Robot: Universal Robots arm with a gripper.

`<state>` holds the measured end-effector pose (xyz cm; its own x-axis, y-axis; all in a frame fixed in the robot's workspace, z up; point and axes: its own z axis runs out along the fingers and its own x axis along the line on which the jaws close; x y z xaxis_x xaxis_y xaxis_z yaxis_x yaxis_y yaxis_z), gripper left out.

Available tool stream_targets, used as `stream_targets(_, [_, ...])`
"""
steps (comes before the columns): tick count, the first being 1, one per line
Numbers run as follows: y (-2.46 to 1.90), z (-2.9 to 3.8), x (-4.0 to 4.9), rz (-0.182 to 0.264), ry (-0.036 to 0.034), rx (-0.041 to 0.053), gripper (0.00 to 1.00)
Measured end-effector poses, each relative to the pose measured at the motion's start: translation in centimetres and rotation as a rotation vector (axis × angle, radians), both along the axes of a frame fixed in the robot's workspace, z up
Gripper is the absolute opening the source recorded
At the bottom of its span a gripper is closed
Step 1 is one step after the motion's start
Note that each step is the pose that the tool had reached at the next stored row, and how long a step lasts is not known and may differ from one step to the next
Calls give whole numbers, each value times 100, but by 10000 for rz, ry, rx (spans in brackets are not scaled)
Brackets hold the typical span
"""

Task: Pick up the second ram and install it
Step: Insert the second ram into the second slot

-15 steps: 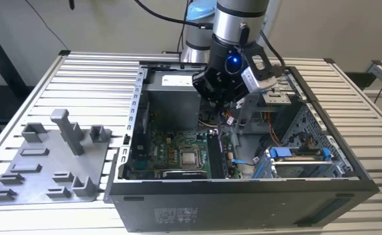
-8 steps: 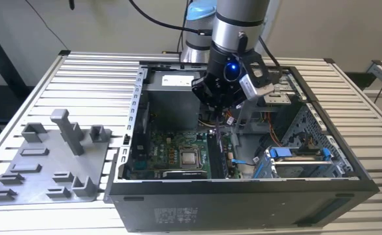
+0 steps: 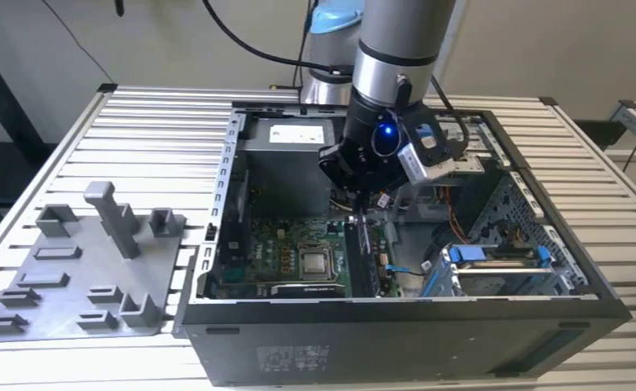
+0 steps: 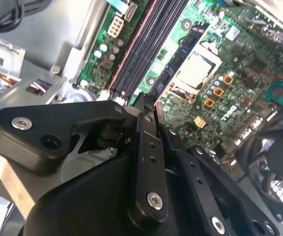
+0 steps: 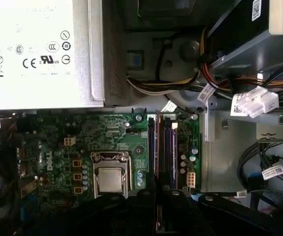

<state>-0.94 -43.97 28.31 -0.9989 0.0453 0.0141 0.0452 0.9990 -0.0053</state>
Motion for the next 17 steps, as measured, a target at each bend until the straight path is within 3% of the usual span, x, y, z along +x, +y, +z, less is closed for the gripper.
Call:
stream_targets(12, [-120, -214, -4, -146, 16, -1, 14])
stream_targets(17, [-143, -305, -4, -190, 20, 0, 14])
